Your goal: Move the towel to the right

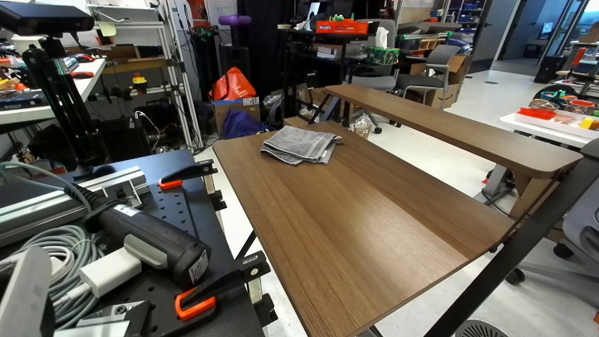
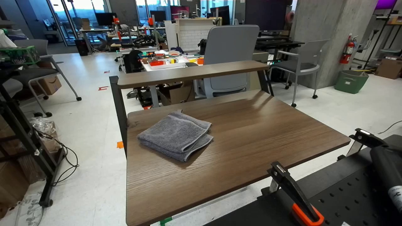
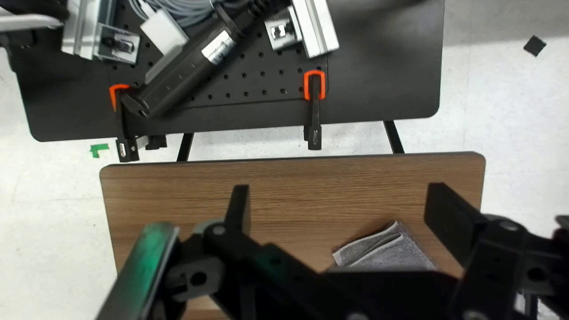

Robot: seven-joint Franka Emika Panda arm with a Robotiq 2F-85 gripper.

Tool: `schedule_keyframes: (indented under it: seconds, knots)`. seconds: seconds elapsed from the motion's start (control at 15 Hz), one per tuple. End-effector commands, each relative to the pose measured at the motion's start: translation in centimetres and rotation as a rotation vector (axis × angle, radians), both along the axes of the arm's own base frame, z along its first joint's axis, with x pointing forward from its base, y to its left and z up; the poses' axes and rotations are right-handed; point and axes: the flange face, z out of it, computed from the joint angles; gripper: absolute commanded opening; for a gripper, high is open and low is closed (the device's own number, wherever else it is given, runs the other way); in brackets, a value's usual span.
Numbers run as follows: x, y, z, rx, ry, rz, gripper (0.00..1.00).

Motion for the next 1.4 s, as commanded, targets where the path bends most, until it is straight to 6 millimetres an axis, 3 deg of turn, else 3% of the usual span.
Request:
schedule_keyframes:
  seconds: [0.0,0.27,0.47,0.93,1.33]
  knots:
    - [4.3,2.7,-5.3,-0.02,-0.061,-0.028,1.0]
    - [8.5,5.9,-11.2,-0.043,-0.155,-0.041,1.0]
    - [11.8,6.9,-15.2,-0.061,-0.179,-0.062,1.0]
    - [20.0,9.2,-23.0,-0.054,-0.151,-0.103,1.0]
    - [24.1,13.1,-28.1,-0.015,-0.107,-0.066,1.0]
